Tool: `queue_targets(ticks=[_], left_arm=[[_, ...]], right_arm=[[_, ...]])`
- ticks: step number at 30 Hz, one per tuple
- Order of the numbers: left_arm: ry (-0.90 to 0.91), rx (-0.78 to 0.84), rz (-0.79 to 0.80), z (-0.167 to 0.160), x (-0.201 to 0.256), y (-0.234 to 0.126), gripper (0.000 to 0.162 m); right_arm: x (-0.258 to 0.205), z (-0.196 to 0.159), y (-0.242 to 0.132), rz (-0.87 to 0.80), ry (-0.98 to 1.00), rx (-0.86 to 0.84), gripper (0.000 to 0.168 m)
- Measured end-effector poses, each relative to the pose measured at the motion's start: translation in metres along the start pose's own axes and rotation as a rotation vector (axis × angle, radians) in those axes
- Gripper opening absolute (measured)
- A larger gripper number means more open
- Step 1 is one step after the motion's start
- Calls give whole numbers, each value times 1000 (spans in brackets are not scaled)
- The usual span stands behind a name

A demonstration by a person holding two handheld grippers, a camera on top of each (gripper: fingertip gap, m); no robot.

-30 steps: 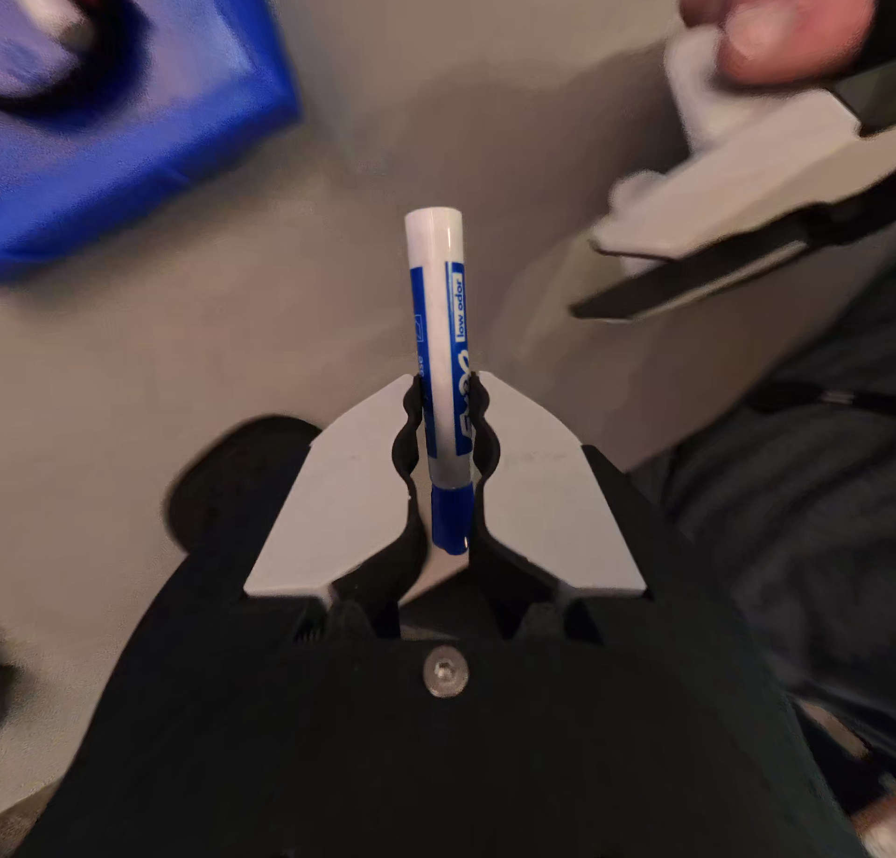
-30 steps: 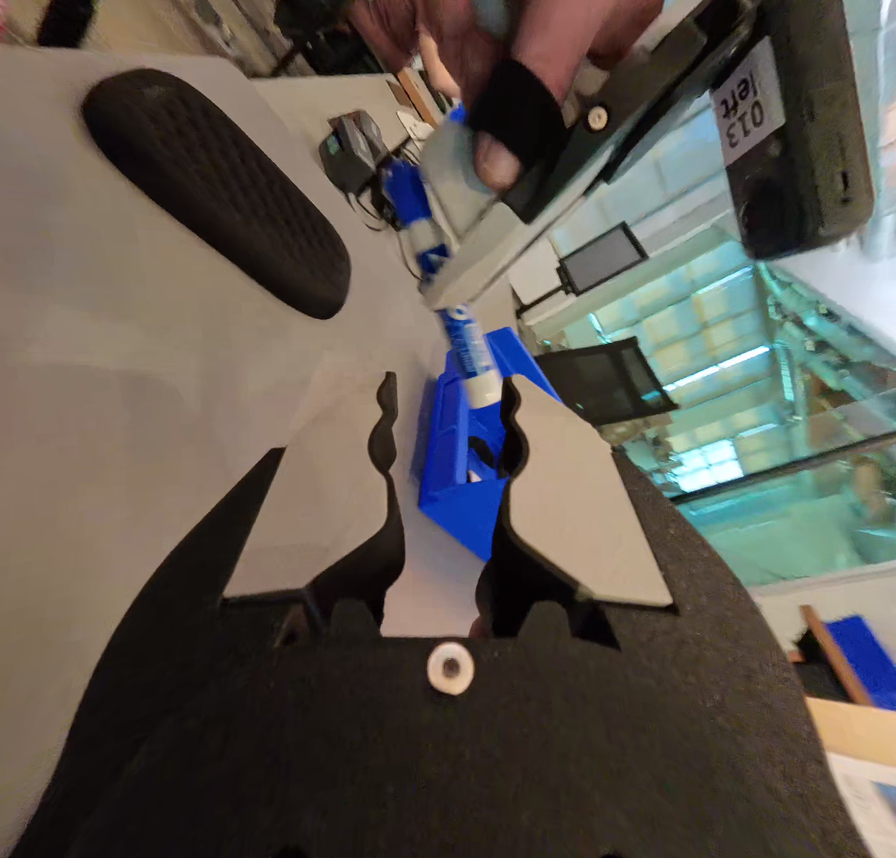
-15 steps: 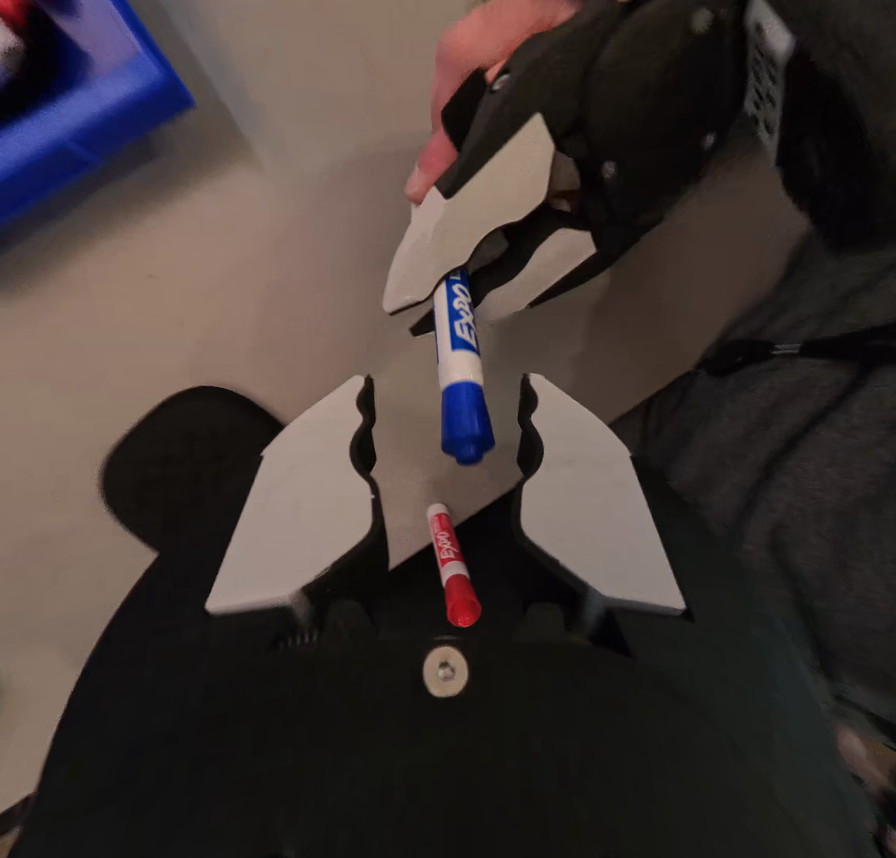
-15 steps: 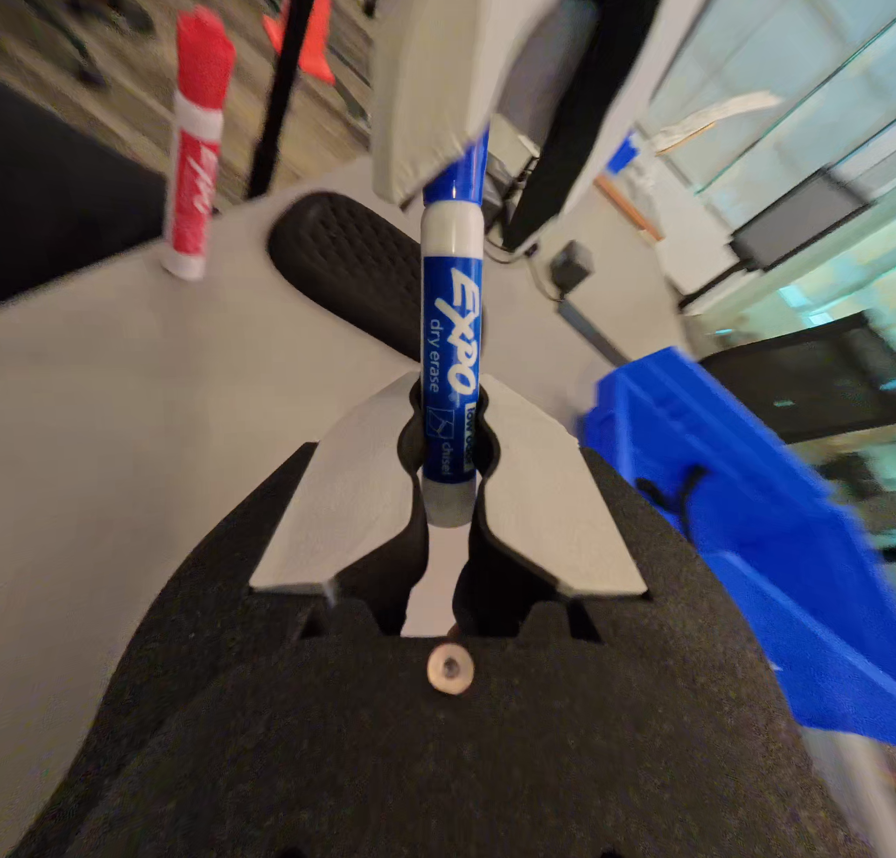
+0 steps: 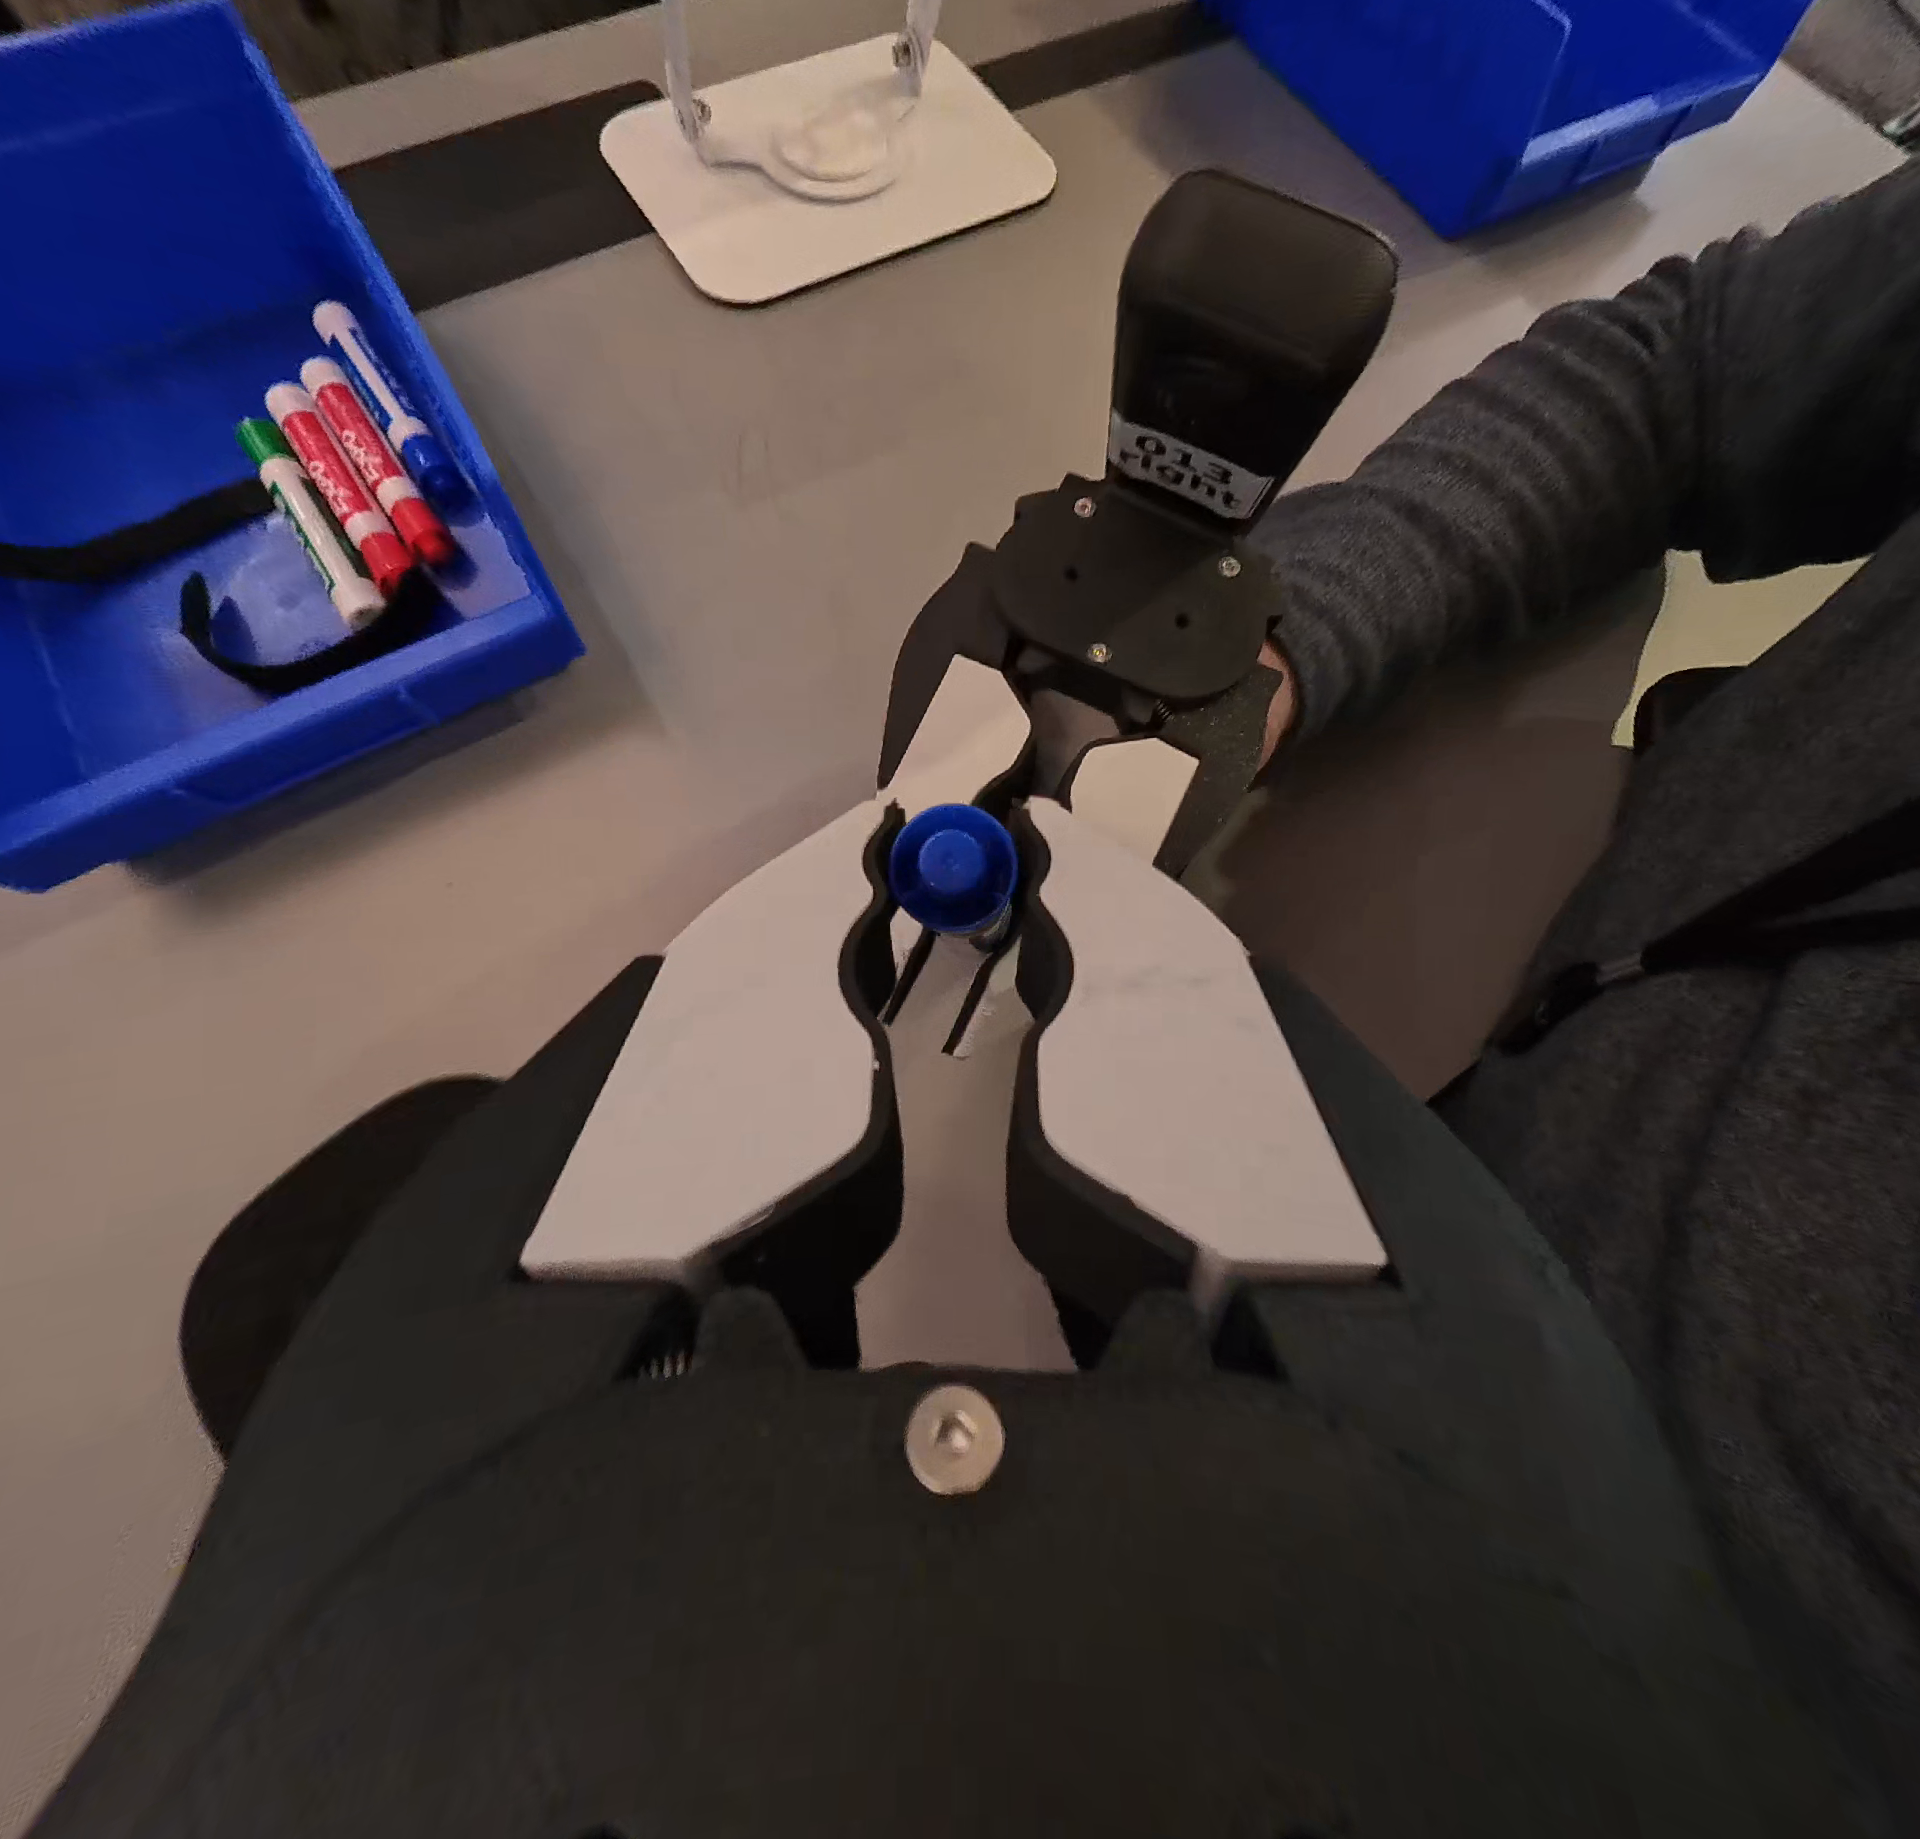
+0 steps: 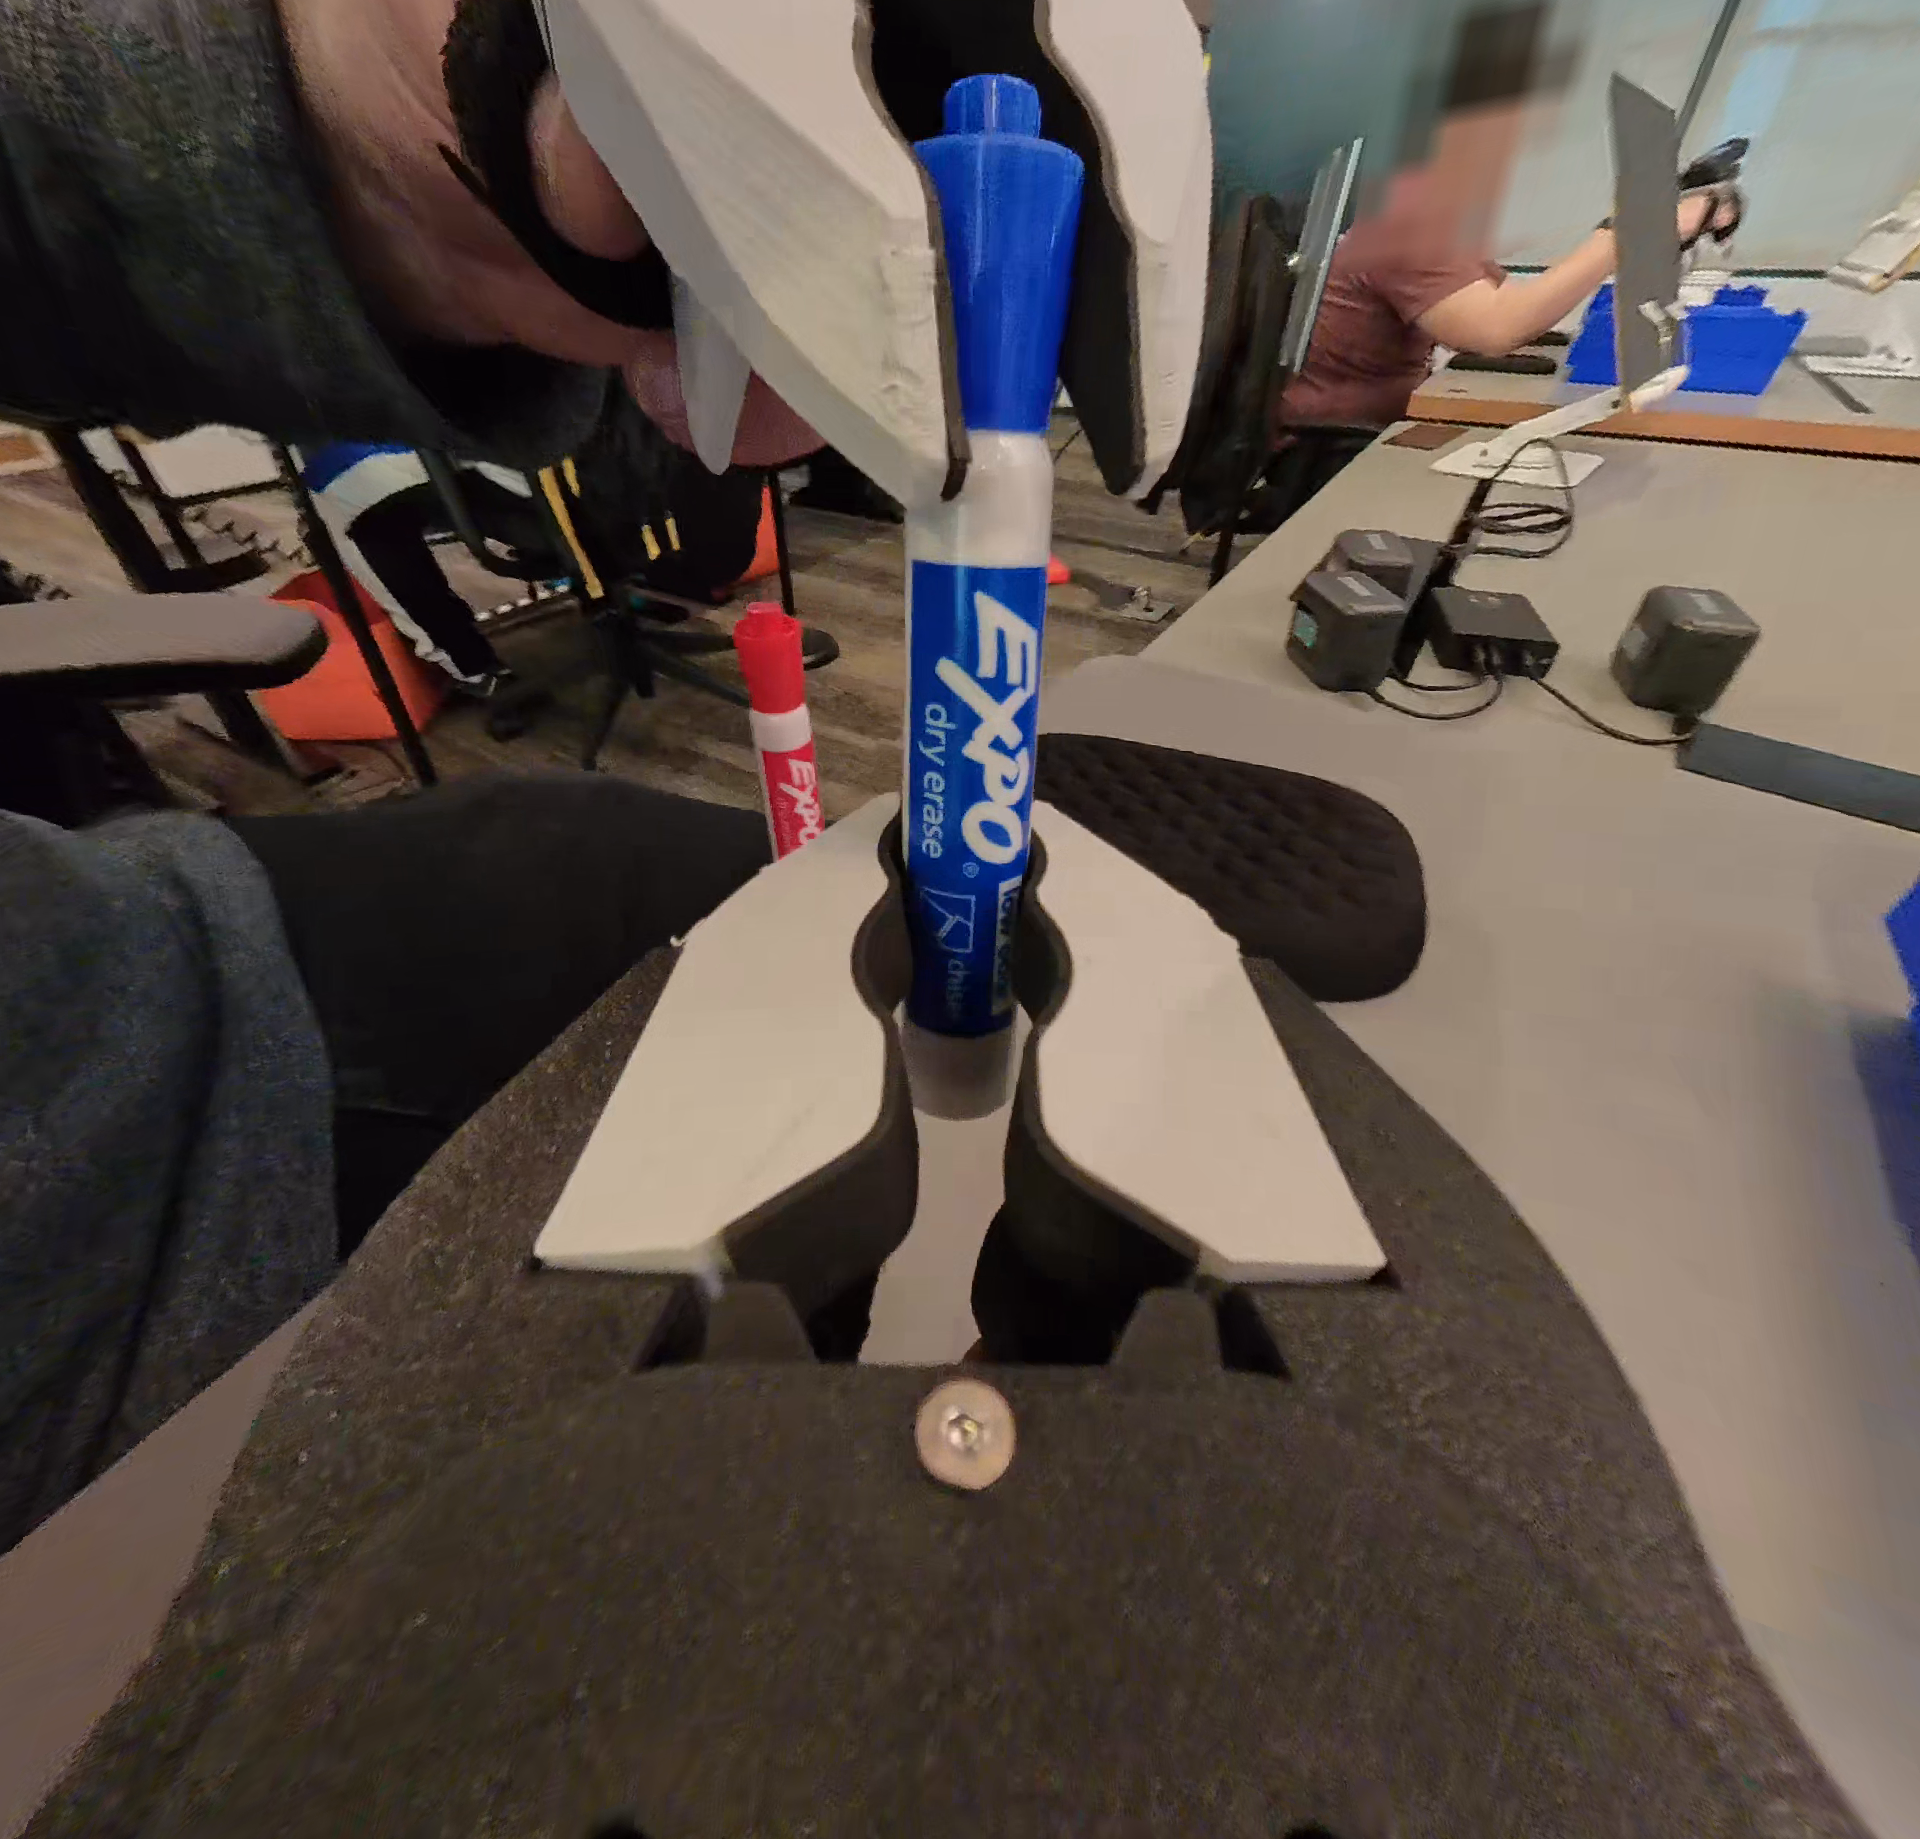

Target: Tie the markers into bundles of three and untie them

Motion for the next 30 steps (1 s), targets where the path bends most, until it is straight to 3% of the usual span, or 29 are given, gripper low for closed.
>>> queue_targets(ticks=[4,6,14,19,24,30], left_arm=[[-2,-1,52,-4,11,-19,19],[9,-19,112,-8,15,-36,19],[-49,69,318,-31,-7,-131,18],[-109,-72,304,-93,-29,-132,19],[-91,-158,229,-135,-39,-107,19],[-65,-150,152,-150,-40,-88,19]], right_arm=[[-16,10,9,78,-8,29,16],[-25,9,14,115,-29,29,34],[-22,-6,13,108,-89,-5,20],[-14,-22,20,102,-61,-63,21],[-16,-29,31,132,-89,-112,20],[-11,-31,42,143,-94,-136,20]])
Point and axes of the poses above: each gripper's, where its closed fingertips meet, y out along the fingers, z out of its top, x = y × z across the jaws, the point moved 3 cm from there along -y, back along the fingers, and after that the axes turned 2 degrees about x, right-handed, at the moved point
